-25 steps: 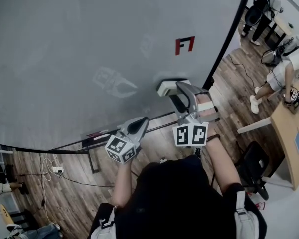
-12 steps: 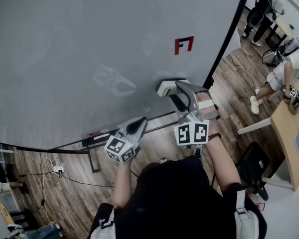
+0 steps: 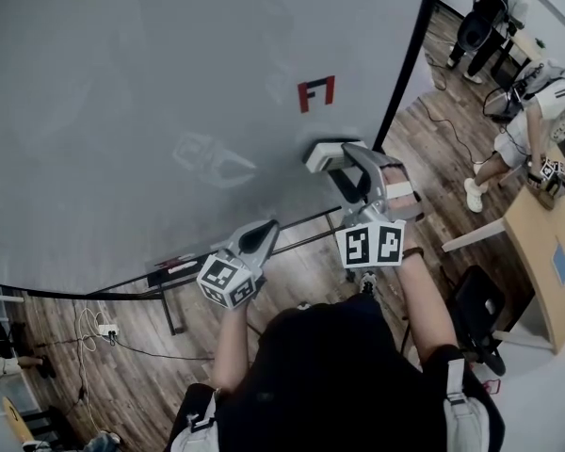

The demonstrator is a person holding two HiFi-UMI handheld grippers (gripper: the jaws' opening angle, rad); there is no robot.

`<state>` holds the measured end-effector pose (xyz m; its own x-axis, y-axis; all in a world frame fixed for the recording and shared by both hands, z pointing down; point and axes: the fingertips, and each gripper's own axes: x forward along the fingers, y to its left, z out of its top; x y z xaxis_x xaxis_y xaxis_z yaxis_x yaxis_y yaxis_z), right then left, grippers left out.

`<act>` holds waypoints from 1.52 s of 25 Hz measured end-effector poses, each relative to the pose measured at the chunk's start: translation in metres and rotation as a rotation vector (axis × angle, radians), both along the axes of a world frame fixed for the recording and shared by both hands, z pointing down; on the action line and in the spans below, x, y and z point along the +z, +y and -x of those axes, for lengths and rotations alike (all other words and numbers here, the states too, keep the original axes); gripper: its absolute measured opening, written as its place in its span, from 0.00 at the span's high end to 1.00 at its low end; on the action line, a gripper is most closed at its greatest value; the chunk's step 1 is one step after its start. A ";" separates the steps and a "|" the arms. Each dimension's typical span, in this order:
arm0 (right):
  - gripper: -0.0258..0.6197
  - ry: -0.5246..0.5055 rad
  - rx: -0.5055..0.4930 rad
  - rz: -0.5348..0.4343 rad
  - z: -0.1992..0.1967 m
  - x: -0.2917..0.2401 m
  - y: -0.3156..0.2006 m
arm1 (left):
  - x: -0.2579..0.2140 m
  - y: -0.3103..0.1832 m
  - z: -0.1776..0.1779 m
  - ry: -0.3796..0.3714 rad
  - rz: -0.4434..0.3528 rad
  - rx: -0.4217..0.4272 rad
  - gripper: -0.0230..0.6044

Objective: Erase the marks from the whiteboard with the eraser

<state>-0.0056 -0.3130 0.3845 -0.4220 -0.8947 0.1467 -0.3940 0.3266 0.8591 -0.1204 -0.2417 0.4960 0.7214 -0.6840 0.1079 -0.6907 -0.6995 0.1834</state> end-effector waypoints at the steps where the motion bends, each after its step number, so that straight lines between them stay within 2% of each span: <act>1: 0.61 -0.004 0.013 -0.002 -0.007 -0.002 -0.003 | 0.000 -0.002 -0.003 0.001 -0.001 0.005 0.95; 9: 0.61 -0.012 0.085 -0.004 -0.046 -0.009 -0.016 | 0.002 -0.013 -0.026 0.015 0.000 0.038 0.95; 26: 0.61 -0.045 0.102 0.026 -0.051 -0.005 -0.012 | -0.002 -0.006 -0.019 0.018 -0.002 0.044 0.95; 28: 0.61 -0.080 0.104 0.055 -0.050 -0.002 -0.007 | -0.002 -0.002 -0.017 0.019 -0.001 0.049 0.95; 32: 0.61 -0.225 0.063 0.158 -0.044 0.008 0.011 | 0.001 0.009 -0.012 0.023 0.004 0.071 0.95; 38: 0.61 -0.246 0.055 0.206 -0.035 0.026 0.036 | 0.001 0.030 -0.008 0.033 0.009 0.112 0.95</act>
<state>0.0294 -0.2771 0.4109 -0.4193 -0.8792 0.2264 -0.6033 0.4562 0.6542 -0.1121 -0.2119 0.4973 0.7966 -0.5980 0.0883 -0.6016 -0.7703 0.2114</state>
